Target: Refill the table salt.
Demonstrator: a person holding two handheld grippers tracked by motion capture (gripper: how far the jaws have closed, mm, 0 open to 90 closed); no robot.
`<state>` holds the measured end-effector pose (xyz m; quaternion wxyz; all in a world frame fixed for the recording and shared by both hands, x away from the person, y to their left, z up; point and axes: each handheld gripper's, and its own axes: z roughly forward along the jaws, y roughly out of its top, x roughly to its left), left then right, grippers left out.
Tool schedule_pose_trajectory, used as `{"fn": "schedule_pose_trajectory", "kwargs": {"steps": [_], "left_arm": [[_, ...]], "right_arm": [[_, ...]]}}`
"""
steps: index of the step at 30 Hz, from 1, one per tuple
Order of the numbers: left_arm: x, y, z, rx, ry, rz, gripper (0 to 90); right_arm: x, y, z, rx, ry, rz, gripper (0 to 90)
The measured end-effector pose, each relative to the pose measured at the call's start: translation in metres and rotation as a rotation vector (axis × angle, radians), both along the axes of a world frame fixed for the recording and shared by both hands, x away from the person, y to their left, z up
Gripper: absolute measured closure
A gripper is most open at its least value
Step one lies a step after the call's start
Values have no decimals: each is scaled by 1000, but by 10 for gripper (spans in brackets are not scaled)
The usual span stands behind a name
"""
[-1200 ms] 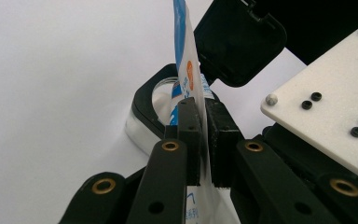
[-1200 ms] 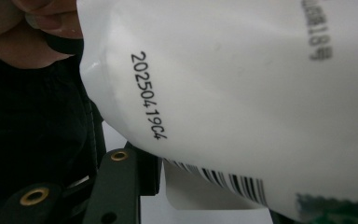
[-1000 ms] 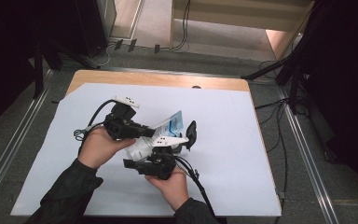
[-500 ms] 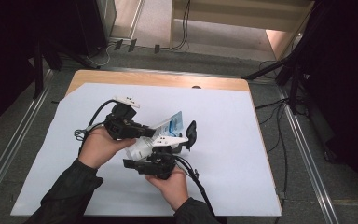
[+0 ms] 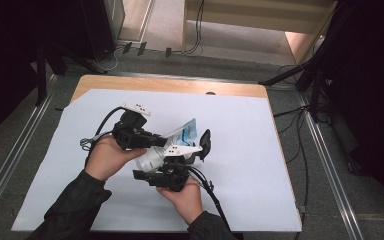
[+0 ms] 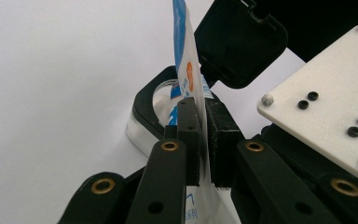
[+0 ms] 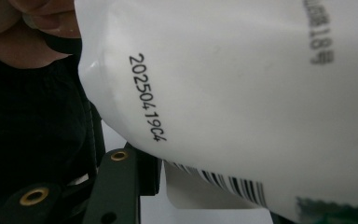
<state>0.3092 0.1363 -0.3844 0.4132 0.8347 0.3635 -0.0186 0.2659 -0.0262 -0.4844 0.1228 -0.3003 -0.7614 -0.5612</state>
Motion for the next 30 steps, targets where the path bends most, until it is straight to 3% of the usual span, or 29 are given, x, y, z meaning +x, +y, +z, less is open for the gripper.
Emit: {"fn": "schedule_pose_trajectory", "kwargs": {"steps": [30], "left_arm": [[1, -3, 1, -5, -8, -2, 869]], "right_arm": [[1, -1, 1, 9, 4, -7, 587]]}}
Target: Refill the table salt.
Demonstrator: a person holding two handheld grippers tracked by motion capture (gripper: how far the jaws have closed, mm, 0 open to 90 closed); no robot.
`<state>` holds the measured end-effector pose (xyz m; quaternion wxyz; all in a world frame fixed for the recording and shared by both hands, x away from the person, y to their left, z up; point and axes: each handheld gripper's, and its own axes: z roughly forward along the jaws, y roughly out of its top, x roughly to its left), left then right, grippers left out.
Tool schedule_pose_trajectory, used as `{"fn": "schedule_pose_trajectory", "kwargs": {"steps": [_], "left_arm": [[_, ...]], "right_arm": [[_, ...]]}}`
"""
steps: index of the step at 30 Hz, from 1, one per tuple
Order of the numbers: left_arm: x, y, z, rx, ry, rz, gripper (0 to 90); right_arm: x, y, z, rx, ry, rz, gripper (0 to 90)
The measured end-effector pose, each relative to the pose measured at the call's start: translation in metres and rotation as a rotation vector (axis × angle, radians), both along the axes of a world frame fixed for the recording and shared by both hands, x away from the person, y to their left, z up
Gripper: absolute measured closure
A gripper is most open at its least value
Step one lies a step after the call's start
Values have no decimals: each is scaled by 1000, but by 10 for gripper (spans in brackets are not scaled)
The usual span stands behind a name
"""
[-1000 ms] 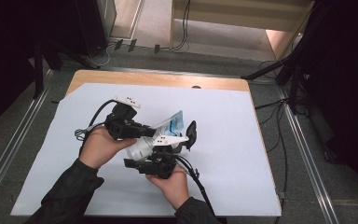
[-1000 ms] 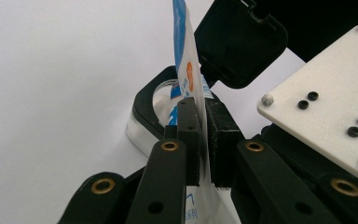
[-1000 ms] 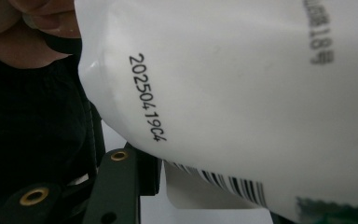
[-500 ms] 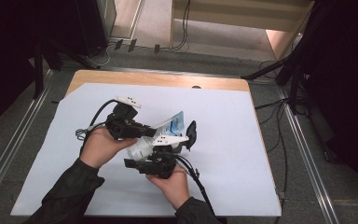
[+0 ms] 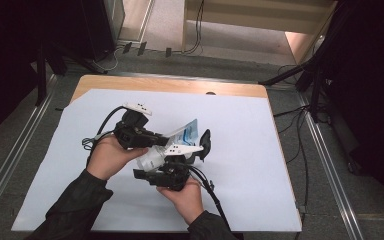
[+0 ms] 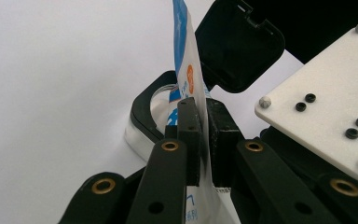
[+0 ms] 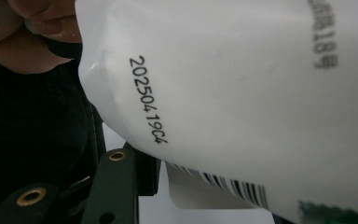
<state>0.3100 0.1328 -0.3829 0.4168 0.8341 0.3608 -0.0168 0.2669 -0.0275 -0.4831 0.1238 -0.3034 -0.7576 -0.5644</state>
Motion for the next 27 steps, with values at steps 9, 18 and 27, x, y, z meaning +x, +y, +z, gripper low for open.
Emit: {"fn": "schedule_pose_trajectory", "kwargs": {"steps": [9, 18, 27], "left_arm": [[-1, 0, 1, 8, -2, -3, 872], [1, -1, 0, 9, 5, -8, 871], [1, -3, 0, 9, 0, -7, 870]], "right_arm": [[-1, 1, 0, 6, 5, 3, 585], [0, 0, -1, 6, 14, -3, 596], [0, -2, -1, 23, 29, -4, 596]]}}
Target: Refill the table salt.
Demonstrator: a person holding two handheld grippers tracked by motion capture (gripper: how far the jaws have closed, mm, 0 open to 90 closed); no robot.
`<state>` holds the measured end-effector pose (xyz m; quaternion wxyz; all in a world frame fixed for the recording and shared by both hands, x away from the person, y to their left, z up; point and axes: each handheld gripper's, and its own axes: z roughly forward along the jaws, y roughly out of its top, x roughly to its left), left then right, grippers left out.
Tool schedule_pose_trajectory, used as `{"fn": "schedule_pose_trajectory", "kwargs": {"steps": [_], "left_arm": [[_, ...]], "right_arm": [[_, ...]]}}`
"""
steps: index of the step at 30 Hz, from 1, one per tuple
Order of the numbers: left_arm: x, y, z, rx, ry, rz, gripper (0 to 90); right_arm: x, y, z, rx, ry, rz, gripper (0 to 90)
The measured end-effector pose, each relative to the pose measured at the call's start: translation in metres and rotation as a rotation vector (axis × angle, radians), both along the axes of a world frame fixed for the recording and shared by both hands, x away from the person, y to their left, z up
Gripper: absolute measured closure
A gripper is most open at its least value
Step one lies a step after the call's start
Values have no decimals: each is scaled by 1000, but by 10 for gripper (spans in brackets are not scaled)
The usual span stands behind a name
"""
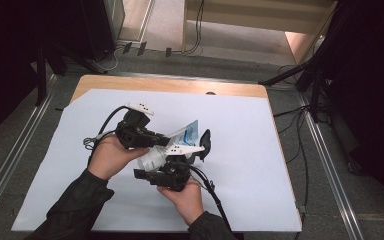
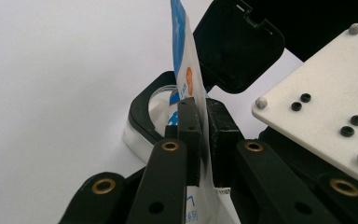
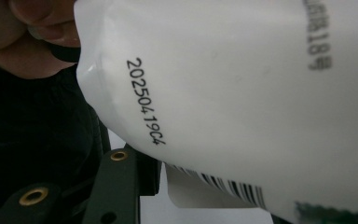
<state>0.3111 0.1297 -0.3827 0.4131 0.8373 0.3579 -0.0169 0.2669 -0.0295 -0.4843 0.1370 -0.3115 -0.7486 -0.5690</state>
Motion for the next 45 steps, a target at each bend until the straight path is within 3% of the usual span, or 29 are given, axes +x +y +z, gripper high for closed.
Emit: {"fn": "schedule_pose_trajectory", "kwargs": {"steps": [22, 45], "left_arm": [[0, 0, 1, -3, -17, 6, 867], [-1, 1, 2, 7, -23, 12, 869]], "right_arm": [[1, 0, 0, 27, 13, -3, 593], [1, 2, 0, 14, -6, 0, 593]]}}
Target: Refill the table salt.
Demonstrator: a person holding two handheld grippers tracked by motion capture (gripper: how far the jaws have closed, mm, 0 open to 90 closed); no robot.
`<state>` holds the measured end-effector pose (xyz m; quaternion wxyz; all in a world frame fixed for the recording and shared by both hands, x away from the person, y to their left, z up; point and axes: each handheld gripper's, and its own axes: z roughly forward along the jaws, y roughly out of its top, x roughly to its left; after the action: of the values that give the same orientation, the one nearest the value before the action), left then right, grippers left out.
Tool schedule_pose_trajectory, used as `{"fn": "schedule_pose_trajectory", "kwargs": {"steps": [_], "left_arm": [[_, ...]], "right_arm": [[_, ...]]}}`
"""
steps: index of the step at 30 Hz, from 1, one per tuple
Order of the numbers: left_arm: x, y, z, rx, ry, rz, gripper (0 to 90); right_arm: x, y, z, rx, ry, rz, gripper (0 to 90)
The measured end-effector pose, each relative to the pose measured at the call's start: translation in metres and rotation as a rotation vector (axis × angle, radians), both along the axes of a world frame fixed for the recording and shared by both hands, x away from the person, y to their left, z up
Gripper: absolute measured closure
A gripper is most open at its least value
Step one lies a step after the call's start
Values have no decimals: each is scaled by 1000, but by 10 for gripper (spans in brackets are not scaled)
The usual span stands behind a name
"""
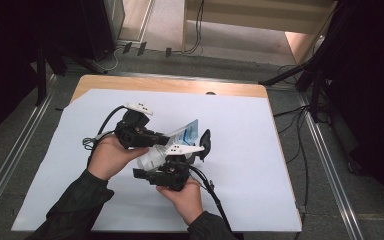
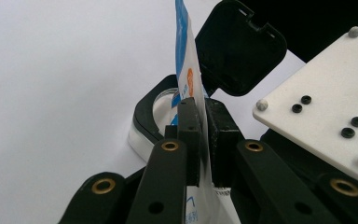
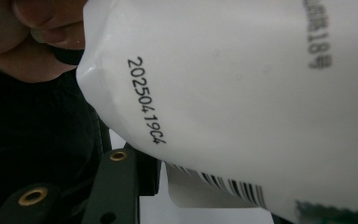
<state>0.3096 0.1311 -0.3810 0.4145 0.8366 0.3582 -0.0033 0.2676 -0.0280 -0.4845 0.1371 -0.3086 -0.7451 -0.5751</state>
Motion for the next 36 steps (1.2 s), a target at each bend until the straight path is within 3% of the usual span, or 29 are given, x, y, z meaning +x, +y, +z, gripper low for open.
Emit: {"fn": "schedule_pose_trajectory", "kwargs": {"steps": [10, 15, 20, 36], "left_arm": [[0, -1, -1, -2, 11, 5, 869], [0, -2, -1, 15, 8, 3, 876], [-1, -3, -1, 12, 8, 7, 877], [0, -3, 0, 4, -4, 11, 873]], "right_arm": [[0, 1, 0, -6, 6, 6, 590], [-1, 3, 1, -37, -33, 10, 531], [-2, 3, 2, -59, -54, 1, 570], [1, 0, 3, -4, 2, -1, 596]]}}
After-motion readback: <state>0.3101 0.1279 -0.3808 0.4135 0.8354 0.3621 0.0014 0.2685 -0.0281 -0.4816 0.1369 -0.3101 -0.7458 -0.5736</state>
